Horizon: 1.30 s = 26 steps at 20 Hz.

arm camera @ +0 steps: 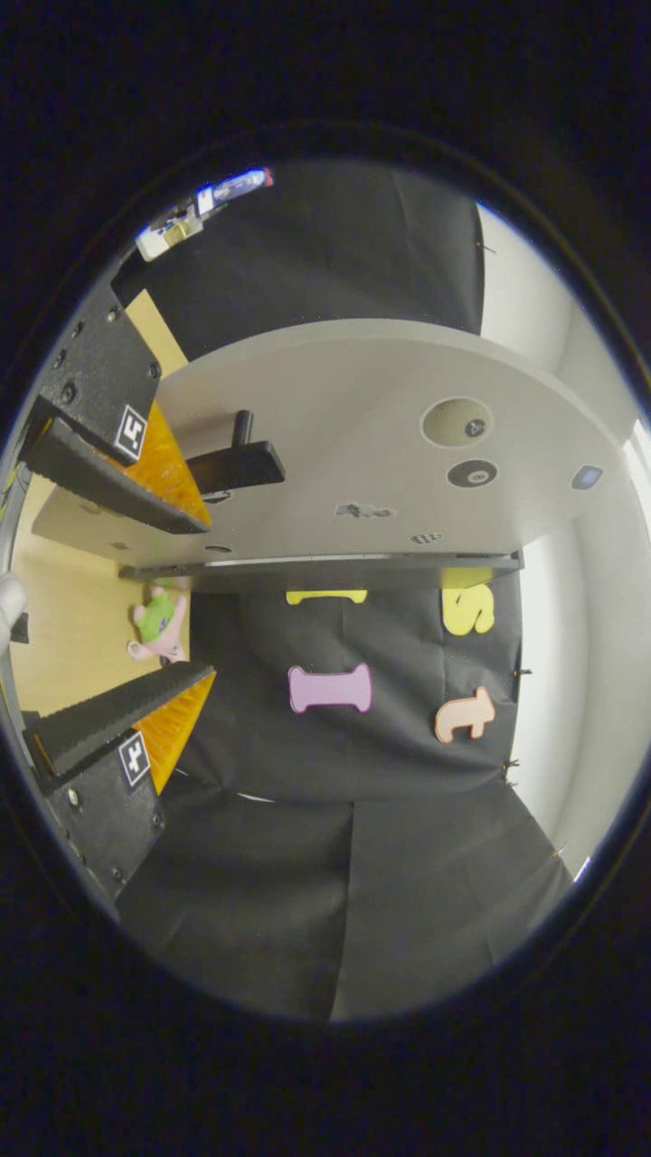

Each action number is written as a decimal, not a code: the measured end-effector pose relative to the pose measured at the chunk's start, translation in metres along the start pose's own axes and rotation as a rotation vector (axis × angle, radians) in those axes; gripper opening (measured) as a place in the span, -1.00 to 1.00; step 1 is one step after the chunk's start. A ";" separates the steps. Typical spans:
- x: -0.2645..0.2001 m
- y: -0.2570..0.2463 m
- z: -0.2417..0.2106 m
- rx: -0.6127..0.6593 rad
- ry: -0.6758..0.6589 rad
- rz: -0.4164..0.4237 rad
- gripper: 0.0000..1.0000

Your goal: Open the shoe cabinet door, grab the shoes and put them into the shoe cabinet, then close the shoe cabinet door.

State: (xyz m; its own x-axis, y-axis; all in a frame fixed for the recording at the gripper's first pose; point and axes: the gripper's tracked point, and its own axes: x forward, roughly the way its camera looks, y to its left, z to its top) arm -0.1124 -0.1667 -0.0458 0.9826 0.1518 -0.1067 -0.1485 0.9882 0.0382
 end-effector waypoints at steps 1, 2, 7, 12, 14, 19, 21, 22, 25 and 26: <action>0.002 0.005 -0.001 0.008 0.009 0.008 0.88; -0.001 0.014 -0.003 0.013 0.013 0.010 0.88; -0.006 0.043 -0.003 0.017 0.021 -0.014 0.88; 0.004 0.080 -0.005 0.023 0.022 -0.029 0.88; 0.008 0.098 -0.005 0.018 0.021 -0.025 0.88; 0.030 0.141 -0.009 0.017 0.021 -0.019 0.89; 0.040 0.160 -0.011 0.022 0.020 -0.004 0.89; 0.048 0.169 -0.012 0.026 0.022 0.006 0.89; 0.072 0.200 -0.013 0.027 0.030 0.044 0.88; 0.079 0.212 -0.011 0.025 0.029 0.064 0.88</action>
State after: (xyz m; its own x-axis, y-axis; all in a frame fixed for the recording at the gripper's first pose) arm -0.0676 0.0553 -0.0574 0.9674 0.2160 -0.1322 -0.2082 0.9755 0.0708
